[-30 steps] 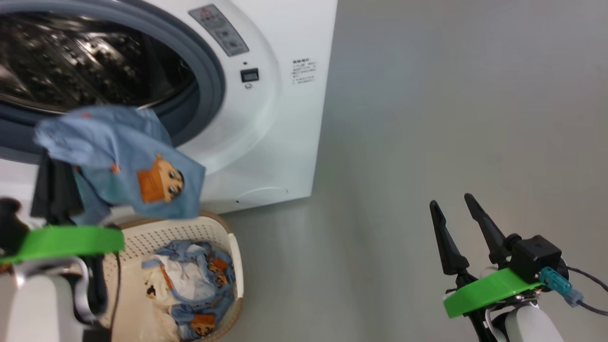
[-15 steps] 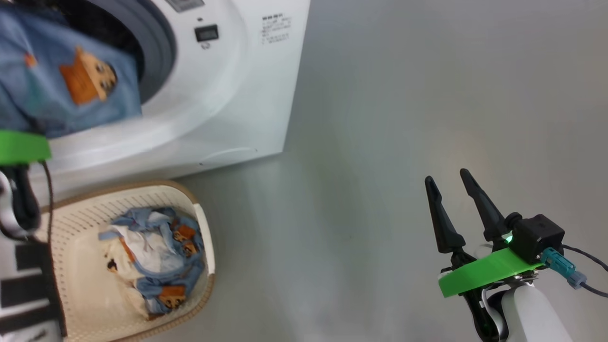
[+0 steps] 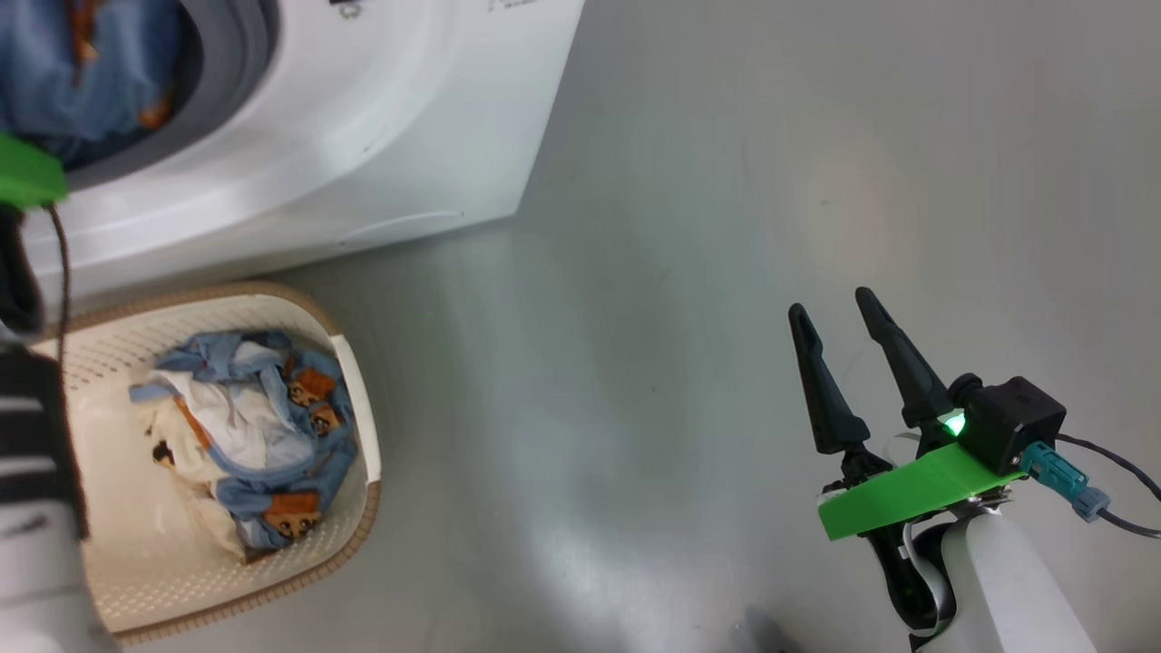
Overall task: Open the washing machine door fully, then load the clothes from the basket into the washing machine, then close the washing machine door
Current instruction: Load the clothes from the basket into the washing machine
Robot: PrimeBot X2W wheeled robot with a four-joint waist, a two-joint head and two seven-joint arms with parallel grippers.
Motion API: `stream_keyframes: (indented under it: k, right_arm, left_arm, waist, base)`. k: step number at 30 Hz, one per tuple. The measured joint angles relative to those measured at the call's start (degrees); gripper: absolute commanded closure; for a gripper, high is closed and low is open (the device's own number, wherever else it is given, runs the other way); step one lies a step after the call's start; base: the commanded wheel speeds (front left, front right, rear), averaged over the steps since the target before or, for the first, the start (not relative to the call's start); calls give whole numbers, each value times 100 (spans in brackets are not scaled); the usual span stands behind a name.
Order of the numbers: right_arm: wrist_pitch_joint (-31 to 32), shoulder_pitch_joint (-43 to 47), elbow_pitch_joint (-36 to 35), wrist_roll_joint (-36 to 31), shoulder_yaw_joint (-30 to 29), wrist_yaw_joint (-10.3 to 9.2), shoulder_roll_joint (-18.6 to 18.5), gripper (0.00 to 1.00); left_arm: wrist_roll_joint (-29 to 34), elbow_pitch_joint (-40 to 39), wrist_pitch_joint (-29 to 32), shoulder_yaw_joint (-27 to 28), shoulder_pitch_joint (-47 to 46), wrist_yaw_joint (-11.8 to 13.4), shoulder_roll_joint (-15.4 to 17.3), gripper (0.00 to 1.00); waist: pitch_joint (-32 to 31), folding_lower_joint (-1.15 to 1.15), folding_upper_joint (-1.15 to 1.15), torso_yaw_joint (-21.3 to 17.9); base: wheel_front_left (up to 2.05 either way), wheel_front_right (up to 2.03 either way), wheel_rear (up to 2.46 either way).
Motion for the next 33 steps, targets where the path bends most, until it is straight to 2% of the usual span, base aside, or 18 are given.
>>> stream_keyframes:
  k: [4,7,15,19,22,24,27,33]
  right_arm:
    - [0,-14,10,105,52,0,0,0]
    - [0,-18,15,129,98,0,0,0]
    - [0,-124,14,223,178,0,-1,0]
    - [0,-125,16,256,296,0,-1,0]
    - [0,-160,15,308,364,0,1,0]
    - [0,-244,11,320,408,0,0,0]
    - [0,-258,8,347,491,0,1,0]
    - [0,-316,2,356,511,0,0,0]
  left_arm:
    - [86,624,194,-87,-550,1,151,100]
    - [94,1013,571,-123,-941,2,220,100]
    - [81,1570,1071,-285,-1944,2,375,100]
    - [81,1669,934,-450,-2210,0,433,100]
    - [126,1692,458,-599,-2366,-18,500,100]
    - [161,1584,141,-704,-2486,-18,556,100]
    - [221,1220,5,-771,-2603,-19,609,100]
    - [235,-447,0,-835,-2527,-43,612,100]
  waist:
    - [190,0,0,-12]
    - [315,0,0,-15]
    - [649,0,0,-24]
    - [803,0,0,-47]
    - [911,0,0,-88]
    - [984,0,0,-129]
    - [1087,0,0,-189]
    - [1274,-1,0,-278]
  base:
    - [0,0,0]
    - [0,0,0]
    - [0,0,0]
    - [0,0,0]
    - [0,0,0]
    - [0,0,0]
    - [0,0,0]
    - [0,0,0]
